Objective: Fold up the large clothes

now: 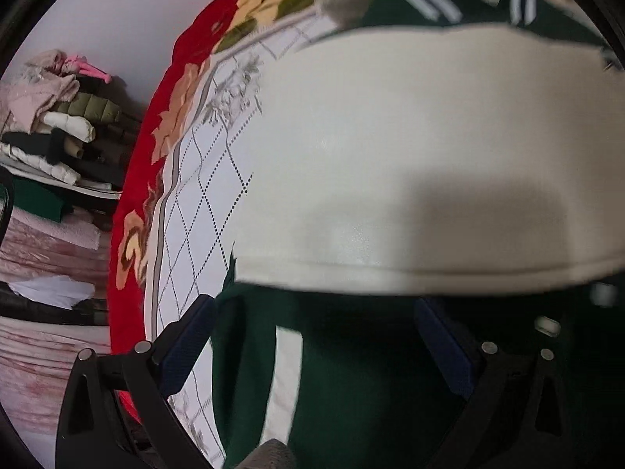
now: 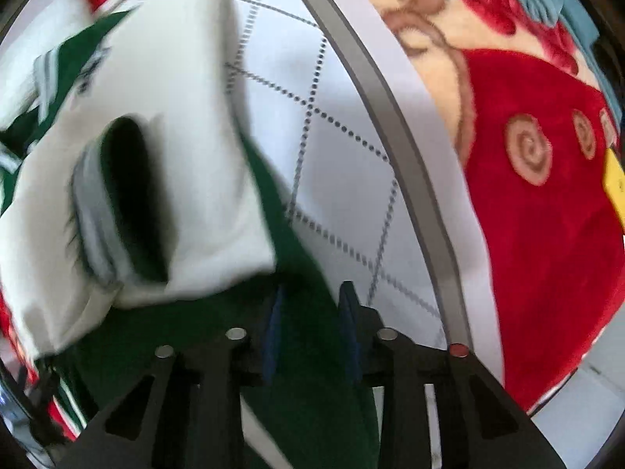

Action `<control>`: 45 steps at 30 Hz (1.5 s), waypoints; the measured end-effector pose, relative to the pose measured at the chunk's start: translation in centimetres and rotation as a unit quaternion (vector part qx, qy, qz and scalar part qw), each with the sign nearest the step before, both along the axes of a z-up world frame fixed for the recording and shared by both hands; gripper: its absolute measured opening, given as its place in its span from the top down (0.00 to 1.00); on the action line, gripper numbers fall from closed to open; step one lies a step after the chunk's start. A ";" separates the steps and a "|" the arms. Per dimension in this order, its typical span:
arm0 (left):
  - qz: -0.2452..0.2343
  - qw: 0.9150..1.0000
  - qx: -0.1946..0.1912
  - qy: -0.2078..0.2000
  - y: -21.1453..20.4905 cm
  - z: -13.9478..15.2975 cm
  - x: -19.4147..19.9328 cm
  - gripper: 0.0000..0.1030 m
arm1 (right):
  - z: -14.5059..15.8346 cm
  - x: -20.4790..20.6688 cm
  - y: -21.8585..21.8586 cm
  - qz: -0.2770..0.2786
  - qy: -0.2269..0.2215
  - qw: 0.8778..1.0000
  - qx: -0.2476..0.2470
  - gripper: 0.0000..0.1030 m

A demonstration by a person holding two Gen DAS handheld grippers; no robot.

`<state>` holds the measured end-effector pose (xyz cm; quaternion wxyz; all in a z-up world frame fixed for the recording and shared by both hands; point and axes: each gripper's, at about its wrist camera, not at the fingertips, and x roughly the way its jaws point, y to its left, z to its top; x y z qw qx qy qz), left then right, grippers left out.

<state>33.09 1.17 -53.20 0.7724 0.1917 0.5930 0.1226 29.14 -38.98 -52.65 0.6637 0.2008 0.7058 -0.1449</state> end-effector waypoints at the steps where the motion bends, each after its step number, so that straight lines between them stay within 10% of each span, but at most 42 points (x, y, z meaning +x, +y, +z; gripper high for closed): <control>1: -0.001 1.000 -0.006 -0.003 -0.6 0.9 -0.8 0.00 | 1.2 -0.8 0.4 0.008 0.001 1.000 0.011 0.67; 8: 0.000 0.999 0.025 0.020 -3.6 3.0 -9.0 0.00 | 4.0 -6.4 3.6 0.071 0.020 0.992 0.107 0.59; 14: 0.101 0.986 0.102 0.083 -2.3 -0.4 -15.9 0.00 | 2.0 -6.7 12.7 0.138 0.050 0.954 0.260 0.59; 20: 0.233 0.959 0.131 0.098 1.8 -0.7 -20.6 0.00 | -1.1 -10.1 21.7 0.268 0.067 0.944 0.180 0.41; 21: 0.245 0.956 0.129 0.097 2.3 -0.7 -21.1 0.00 | -2.2 -10.8 21.7 0.282 0.080 0.943 0.161 0.47; 22: 0.254 0.955 0.125 0.093 2.7 -0.7 -21.6 0.00 | -3.1 -11.4 21.6 0.278 0.083 0.944 0.155 0.81; 23: 0.258 0.954 0.122 0.090 2.9 -0.6 -21.9 0.00 | -3.5 -11.8 21.8 0.269 0.081 0.947 0.156 0.88; 28: 0.268 0.956 0.101 0.062 3.4 -0.3 -23.7 0.00 | 2.4 -12.5 23.9 0.308 -0.009 0.932 0.191 0.95; 32: 0.250 0.963 0.082 0.060 2.5 -0.6 -23.8 0.00 | -2.6 -13.8 22.0 0.347 0.100 0.915 0.180 0.82; 36: 0.214 0.974 0.077 0.026 0.5 1.1 -22.9 0.00 | 1.2 -12.8 19.1 0.303 0.058 0.927 0.213 0.81; 40: 0.175 0.983 0.055 0.008 -3.4 2.1 -21.4 0.00 | 5.9 -13.0 13.4 0.278 -0.012 0.941 0.191 0.49; 45: 0.122 0.991 0.053 -0.003 -9.2 3.3 -20.5 0.00 | 7.3 -14.2 6.0 0.255 -0.024 0.950 0.178 0.49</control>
